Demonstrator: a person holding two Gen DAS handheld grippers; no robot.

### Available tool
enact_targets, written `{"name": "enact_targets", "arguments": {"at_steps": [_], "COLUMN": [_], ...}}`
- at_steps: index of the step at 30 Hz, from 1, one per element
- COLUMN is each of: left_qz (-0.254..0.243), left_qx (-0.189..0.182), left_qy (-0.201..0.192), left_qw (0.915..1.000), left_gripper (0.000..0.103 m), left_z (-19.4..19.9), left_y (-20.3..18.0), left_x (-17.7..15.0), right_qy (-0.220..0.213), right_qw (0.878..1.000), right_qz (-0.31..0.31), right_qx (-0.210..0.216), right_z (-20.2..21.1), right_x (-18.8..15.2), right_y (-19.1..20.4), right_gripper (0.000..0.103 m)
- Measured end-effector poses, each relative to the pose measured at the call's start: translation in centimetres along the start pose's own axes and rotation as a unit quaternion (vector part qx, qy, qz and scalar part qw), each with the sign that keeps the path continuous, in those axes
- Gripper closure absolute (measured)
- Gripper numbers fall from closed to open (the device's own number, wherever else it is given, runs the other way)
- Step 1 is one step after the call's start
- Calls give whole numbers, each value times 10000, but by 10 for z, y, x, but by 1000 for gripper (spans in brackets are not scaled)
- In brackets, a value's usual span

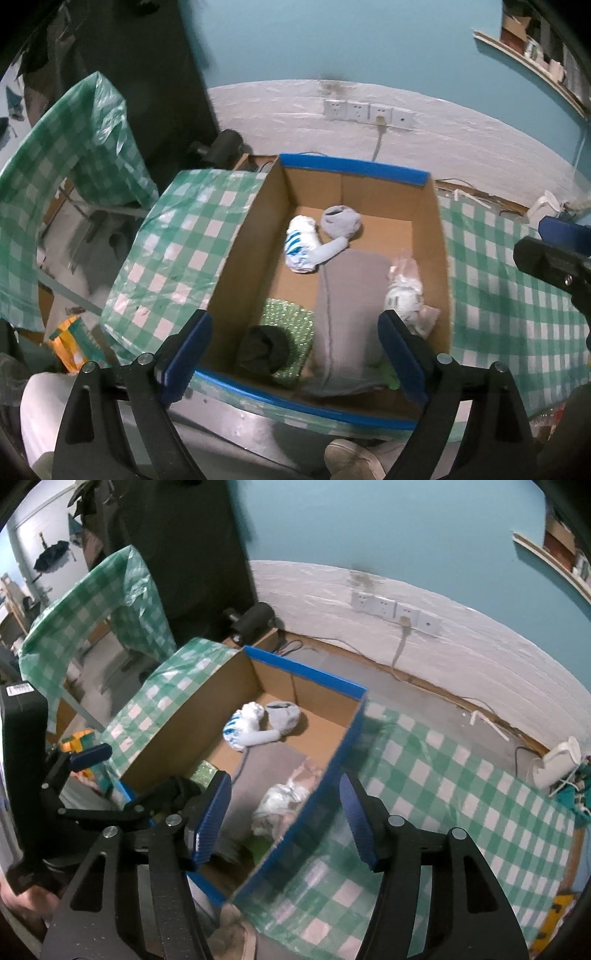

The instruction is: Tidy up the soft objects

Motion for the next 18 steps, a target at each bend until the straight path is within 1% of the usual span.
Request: {"name": "enact_targets", "arguments": {"at_steps": [2,6,8,13,18], "left_qz": [-109,-350,-430,-536,-569], "left_qx": [-64,-120,-148,-312,-462], "left_qy": [-113,-310,-360,-485,-539], "left_qw": [9999,9988,9983,9969,9959], "left_gripper": [11,2,2,2,2], "left_z": [7,21,28,44,51], "left_y": [-6,-21,-26,-40,-51], "left_x": [0,-1,-1,0,2], "right_qy": [-23,-45,-83,-241,-347], "right_qw": [10000,9999,9998,9996,9991], "right_qz": [17,91,67,-94,-74], "right_qx": [-43,-138,-185,-116,-224], "right_z": [9,26,35,51,59], "right_x": [-5,-15,-19,-22,-26], "right_y": [-3,-9,-14,-22,-28], "right_gripper": [42,42,42,42,41]}}
Point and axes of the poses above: each gripper's, at about its wrist camera, not at the fingertips, and z roughly against the way its jaws point, y to its left, x to its top, the point moved 2 cm from there along -z, roughly the way its jaws point, and after that the axes turned 5 degrees about -y, right-handed, at the moved point
